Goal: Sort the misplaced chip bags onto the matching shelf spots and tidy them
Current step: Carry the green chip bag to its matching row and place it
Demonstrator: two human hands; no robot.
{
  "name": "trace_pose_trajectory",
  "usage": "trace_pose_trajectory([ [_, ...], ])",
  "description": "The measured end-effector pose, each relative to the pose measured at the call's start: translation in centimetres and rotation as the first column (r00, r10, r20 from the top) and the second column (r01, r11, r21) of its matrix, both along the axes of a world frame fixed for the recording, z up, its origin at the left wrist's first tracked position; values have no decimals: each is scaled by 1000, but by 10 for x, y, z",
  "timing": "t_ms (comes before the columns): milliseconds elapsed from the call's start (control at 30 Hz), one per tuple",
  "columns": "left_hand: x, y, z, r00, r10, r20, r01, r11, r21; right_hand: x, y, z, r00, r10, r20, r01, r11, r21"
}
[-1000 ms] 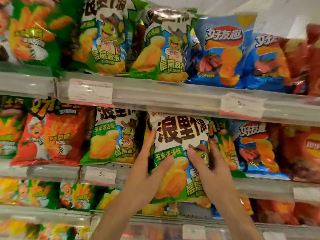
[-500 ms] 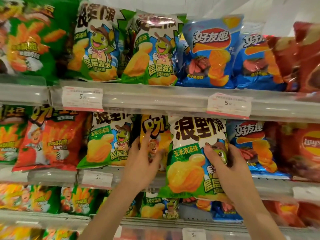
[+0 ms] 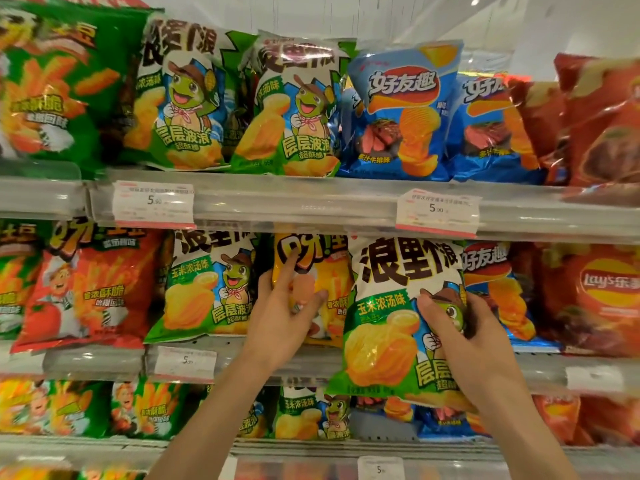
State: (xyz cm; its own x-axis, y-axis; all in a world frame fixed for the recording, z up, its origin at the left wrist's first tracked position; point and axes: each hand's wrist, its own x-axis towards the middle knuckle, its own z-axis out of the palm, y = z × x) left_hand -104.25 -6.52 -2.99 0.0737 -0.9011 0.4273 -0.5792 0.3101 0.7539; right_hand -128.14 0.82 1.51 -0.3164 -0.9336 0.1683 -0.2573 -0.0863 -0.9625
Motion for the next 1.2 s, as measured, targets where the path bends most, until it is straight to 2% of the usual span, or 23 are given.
trace_pose_trajectory([
  [400, 11, 23, 22, 982, 108, 153, -80, 981, -175, -9, 6, 1, 997, -59, -39, 60, 998, 33],
  [567, 39, 59, 22, 997, 32, 72, -24, 995, -102, -5, 1, -4, 996, -58, -71, 59, 998, 4],
  [667, 63, 79, 18, 999, 15, 48, -8, 990, -140, 7, -7, -8, 997, -19, -70, 16, 999, -46],
  [867, 105, 102, 16, 998, 55, 7, -54, 986, -160, 48, -29, -5, 985, 29, -167, -54, 988, -147],
  [1033, 129, 117, 20, 996, 93, -16, -94, 984, -154, 88, -61, -6, 964, -4, -267, -39, 987, -154],
  [1200, 142, 124, 20, 997, 83, -3, -83, 990, -114, 116, -86, -12, 976, 16, -219, -59, 980, -192],
])
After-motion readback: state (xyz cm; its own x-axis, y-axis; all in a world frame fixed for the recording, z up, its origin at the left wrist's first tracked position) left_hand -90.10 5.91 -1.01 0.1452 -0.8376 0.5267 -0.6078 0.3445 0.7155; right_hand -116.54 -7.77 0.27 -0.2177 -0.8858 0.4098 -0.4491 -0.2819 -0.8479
